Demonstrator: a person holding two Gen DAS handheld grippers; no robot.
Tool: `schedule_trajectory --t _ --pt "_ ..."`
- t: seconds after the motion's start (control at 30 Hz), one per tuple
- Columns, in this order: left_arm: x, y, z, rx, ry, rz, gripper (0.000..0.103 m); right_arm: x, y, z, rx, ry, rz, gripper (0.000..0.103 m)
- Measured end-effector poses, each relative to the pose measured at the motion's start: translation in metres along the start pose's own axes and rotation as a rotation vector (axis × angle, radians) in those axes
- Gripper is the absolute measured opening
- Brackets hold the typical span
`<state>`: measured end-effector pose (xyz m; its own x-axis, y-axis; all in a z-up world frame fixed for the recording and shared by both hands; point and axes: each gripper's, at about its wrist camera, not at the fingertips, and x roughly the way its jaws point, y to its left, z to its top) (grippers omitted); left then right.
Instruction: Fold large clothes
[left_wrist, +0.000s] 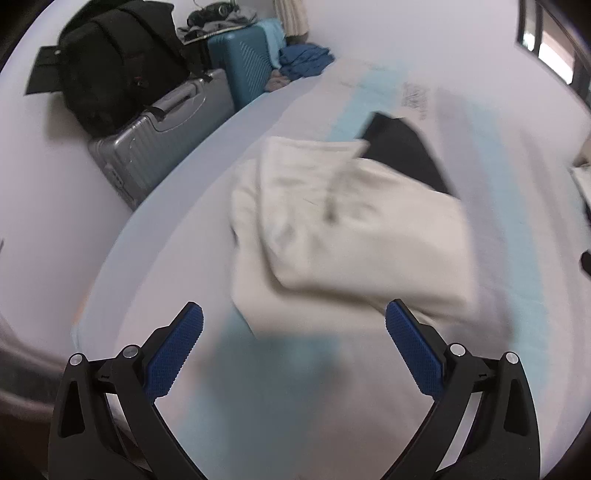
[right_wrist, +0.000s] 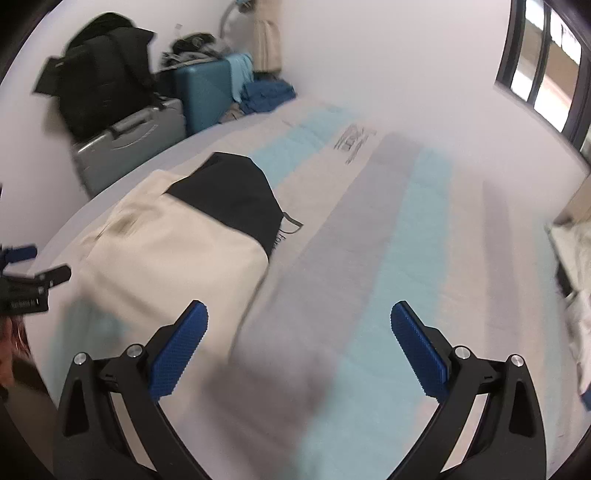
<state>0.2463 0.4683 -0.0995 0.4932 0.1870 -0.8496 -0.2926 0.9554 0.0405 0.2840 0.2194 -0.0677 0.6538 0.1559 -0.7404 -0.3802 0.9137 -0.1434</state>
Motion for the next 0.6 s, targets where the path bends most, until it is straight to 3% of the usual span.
schedule_trajectory --t 0.2,0.3,0.37,0.47,0.6 --pt "-0.16 -0.057 -0.085 -0.043 -0.078 -0.062 0.097 -0.154 -0.032 -0.07 -0.032 -0.042 -0.02 0.096" --pt "-0.247 -0.078 -0.138 -0.066 -0.052 -0.137 0.097 -0.236 -0.057 -0.103 -0.006 -0.043 -0.032 0.096" --pt "-0.29 -0.087 -0.161 -0.045 -0.057 -0.144 0.097 -0.293 -0.076 -0.12 0.046 -0.052 0.004 0.096" --pt "-0.353 -0.094 -0.186 0.001 -0.151 -0.107 0.097 -0.353 -0.094 -0.135 0.114 -0.059 0.018 0.096" --pt "-0.401 -0.099 -0.198 0.071 -0.196 -0.136 0.097 -0.4 -0.091 -0.141 0.172 -0.044 0.071 0.096"
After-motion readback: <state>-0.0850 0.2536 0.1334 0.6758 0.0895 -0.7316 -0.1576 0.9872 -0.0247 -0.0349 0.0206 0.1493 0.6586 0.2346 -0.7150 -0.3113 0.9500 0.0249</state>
